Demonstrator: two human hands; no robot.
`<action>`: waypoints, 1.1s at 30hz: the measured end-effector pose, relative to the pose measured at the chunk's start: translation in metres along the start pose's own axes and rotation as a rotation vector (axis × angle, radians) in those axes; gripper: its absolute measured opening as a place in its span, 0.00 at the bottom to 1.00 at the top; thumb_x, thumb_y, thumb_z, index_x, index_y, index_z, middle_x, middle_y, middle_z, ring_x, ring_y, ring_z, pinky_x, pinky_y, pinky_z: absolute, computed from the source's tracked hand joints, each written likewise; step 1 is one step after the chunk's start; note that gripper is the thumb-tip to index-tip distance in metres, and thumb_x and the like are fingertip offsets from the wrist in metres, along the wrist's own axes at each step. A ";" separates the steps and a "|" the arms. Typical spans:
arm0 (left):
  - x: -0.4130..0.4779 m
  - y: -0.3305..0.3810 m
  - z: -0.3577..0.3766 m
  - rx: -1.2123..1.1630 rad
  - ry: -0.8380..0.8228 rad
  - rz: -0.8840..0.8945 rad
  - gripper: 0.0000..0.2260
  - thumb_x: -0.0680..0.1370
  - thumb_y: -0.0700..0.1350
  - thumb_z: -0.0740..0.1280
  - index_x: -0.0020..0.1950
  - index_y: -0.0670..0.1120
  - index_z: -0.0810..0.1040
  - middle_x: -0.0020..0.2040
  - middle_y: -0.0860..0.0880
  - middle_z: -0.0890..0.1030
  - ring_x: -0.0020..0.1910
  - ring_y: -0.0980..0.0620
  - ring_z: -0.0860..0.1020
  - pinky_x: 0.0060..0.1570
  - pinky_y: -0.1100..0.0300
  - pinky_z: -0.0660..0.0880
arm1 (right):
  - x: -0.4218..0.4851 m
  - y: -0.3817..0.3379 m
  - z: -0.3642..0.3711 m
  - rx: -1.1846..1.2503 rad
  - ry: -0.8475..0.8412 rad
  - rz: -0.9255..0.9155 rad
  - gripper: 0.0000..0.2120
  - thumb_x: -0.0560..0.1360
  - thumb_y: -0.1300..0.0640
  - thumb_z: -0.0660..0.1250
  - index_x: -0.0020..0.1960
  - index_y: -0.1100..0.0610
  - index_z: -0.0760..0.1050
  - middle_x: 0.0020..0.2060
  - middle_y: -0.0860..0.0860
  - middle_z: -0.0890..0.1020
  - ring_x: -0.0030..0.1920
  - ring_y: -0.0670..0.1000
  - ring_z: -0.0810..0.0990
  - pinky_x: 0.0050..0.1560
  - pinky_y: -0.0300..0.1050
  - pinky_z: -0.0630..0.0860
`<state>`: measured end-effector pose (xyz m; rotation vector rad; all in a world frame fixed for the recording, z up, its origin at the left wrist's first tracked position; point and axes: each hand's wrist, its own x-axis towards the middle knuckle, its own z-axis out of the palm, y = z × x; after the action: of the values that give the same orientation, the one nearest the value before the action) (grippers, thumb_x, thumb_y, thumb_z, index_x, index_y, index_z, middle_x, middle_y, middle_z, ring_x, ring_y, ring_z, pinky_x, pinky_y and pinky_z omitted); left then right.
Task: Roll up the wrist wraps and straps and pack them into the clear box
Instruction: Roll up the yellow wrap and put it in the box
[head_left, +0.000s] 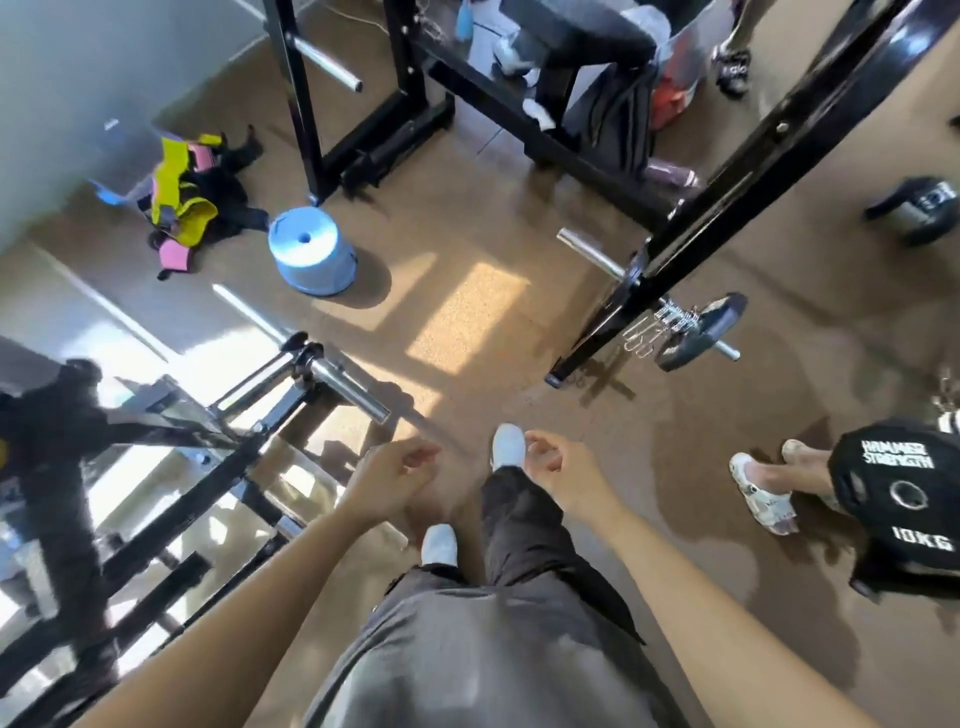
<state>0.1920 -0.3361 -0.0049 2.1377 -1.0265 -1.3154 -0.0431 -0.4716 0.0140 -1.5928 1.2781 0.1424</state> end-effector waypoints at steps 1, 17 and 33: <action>0.015 0.005 -0.004 -0.016 0.012 -0.001 0.10 0.78 0.52 0.71 0.59 0.54 0.84 0.52 0.56 0.85 0.52 0.57 0.82 0.60 0.51 0.78 | 0.016 -0.006 -0.008 0.005 -0.006 -0.008 0.19 0.80 0.54 0.70 0.69 0.51 0.75 0.59 0.48 0.80 0.52 0.46 0.79 0.55 0.40 0.75; 0.249 0.140 -0.110 -0.178 0.174 -0.067 0.06 0.78 0.50 0.72 0.54 0.59 0.82 0.51 0.61 0.85 0.52 0.62 0.82 0.62 0.53 0.77 | 0.269 -0.161 -0.166 -0.079 -0.130 -0.086 0.20 0.79 0.60 0.69 0.69 0.51 0.76 0.55 0.48 0.80 0.48 0.43 0.77 0.49 0.31 0.72; 0.455 0.143 -0.379 -0.207 0.297 -0.078 0.11 0.78 0.51 0.69 0.60 0.51 0.83 0.51 0.55 0.84 0.50 0.58 0.81 0.59 0.54 0.78 | 0.512 -0.433 -0.151 -0.179 -0.161 -0.233 0.17 0.77 0.62 0.70 0.64 0.49 0.79 0.50 0.48 0.81 0.44 0.48 0.77 0.54 0.44 0.78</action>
<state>0.6022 -0.7868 0.0060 2.1486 -0.6646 -1.0450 0.4362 -0.9640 0.0296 -1.8316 0.9703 0.2384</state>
